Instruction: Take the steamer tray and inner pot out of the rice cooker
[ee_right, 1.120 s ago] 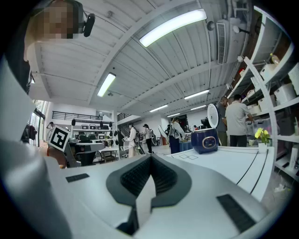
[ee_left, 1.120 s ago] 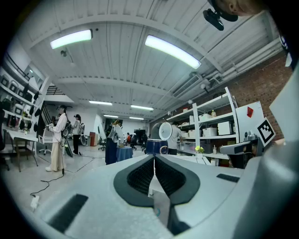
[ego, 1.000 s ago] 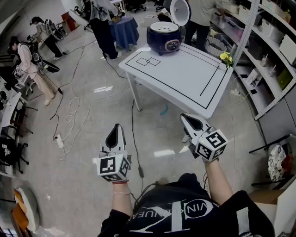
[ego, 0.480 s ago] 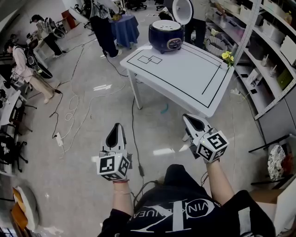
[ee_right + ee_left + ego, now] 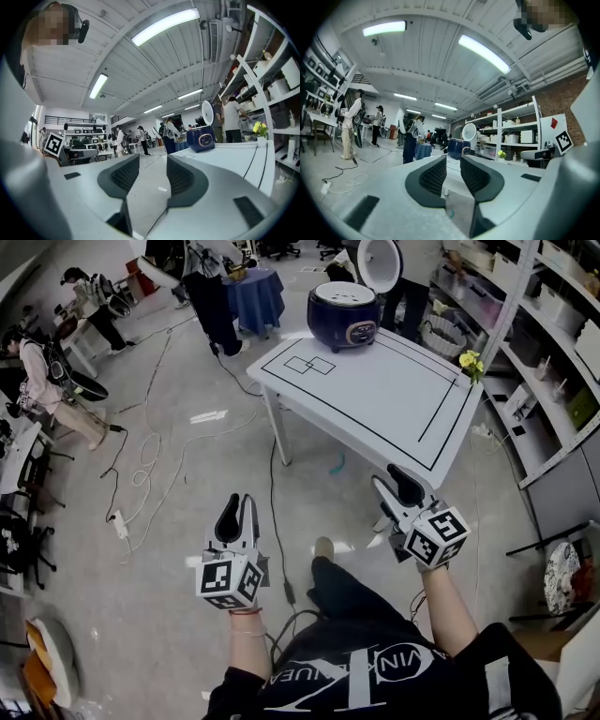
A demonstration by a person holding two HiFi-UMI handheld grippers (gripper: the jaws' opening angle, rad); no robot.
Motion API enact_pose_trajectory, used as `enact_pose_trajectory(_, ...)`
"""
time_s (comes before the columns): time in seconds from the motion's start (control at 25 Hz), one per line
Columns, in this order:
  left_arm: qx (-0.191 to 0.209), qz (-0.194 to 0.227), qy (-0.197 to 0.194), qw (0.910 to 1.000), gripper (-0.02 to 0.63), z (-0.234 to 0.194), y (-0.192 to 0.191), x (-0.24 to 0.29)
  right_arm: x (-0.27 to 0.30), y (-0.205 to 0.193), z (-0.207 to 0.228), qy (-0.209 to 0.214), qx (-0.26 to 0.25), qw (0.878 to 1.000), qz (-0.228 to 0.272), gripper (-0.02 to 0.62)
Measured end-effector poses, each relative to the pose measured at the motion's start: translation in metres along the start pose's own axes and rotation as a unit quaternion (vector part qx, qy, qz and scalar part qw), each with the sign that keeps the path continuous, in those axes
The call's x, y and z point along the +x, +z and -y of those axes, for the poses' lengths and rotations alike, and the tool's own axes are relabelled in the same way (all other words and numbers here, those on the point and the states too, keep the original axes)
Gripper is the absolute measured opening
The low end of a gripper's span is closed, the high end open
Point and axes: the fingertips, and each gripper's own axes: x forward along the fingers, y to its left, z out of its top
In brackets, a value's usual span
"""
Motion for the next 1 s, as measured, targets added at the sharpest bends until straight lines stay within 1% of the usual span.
enact_pose_trajectory(0.2,-0.001,-0.009,0.002,1.0,0.063,-0.027,0.0,0.037,0.046,-0.001,0.015,0.004,0.004,1.0,-0.003,0.17)
enact_pose_trajectory(0.4,0.003,-0.017,-0.004,0.9998,0.063,-0.05,0.004,0.093,0.095,-0.001,0.044,-0.008,0.021,1.0,-0.003,0.17)
enact_pose_trajectory(0.68,-0.001,-0.025,-0.023,0.9994,0.063,-0.07,0.015,0.174,0.15,0.009,0.091,-0.03,0.035,0.999,-0.006,0.17)
enact_pose_trajectory(1.0,0.008,-0.034,-0.05,0.9982,0.063,-0.085,0.024,0.256,0.208,0.016,0.133,-0.043,0.046,0.998,-0.001,0.17)
